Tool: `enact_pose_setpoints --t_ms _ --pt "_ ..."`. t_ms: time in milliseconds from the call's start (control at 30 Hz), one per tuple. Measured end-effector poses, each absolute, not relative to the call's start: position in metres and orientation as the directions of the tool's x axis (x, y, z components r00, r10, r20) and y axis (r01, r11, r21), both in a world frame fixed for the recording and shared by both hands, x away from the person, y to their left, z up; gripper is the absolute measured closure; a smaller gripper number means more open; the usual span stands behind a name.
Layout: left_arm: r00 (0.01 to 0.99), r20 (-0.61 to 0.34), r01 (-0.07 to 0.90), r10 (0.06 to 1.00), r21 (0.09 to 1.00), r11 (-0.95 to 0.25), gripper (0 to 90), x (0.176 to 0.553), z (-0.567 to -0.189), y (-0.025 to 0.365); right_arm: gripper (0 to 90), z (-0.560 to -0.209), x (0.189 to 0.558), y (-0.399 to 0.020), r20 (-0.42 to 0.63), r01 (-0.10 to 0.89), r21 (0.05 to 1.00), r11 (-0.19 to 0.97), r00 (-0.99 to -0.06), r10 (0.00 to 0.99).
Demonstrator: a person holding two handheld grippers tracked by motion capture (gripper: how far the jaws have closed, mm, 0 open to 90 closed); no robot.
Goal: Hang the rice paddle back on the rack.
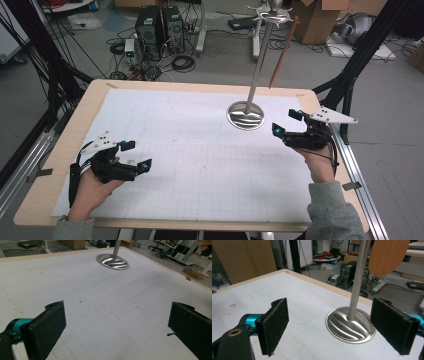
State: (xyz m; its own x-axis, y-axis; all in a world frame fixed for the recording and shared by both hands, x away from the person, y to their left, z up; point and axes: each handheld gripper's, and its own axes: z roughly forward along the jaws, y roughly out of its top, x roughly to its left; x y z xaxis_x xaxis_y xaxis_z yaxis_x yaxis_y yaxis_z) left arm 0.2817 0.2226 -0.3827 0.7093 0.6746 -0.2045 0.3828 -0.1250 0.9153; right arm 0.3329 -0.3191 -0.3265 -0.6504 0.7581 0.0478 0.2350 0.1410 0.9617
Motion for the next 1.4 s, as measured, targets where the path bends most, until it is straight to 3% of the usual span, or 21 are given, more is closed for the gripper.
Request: enact_pose_setpoints --t_ms 567,1400 --pt "0.701 -0.209 0.383 0.682 0.917 -0.114 2.0 0.281 -0.384 0.227 14.3 -0.348 0.312 -0.315 0.004 0.205 0.962 0.181 -0.672 0.740" --pt "0.678 -0.203 0.382 0.706 0.919 -0.103 2.0 0.279 -0.384 0.236 14.2 -0.375 0.293 -0.325 0.063 0.243 0.960 0.139 -0.672 0.738"
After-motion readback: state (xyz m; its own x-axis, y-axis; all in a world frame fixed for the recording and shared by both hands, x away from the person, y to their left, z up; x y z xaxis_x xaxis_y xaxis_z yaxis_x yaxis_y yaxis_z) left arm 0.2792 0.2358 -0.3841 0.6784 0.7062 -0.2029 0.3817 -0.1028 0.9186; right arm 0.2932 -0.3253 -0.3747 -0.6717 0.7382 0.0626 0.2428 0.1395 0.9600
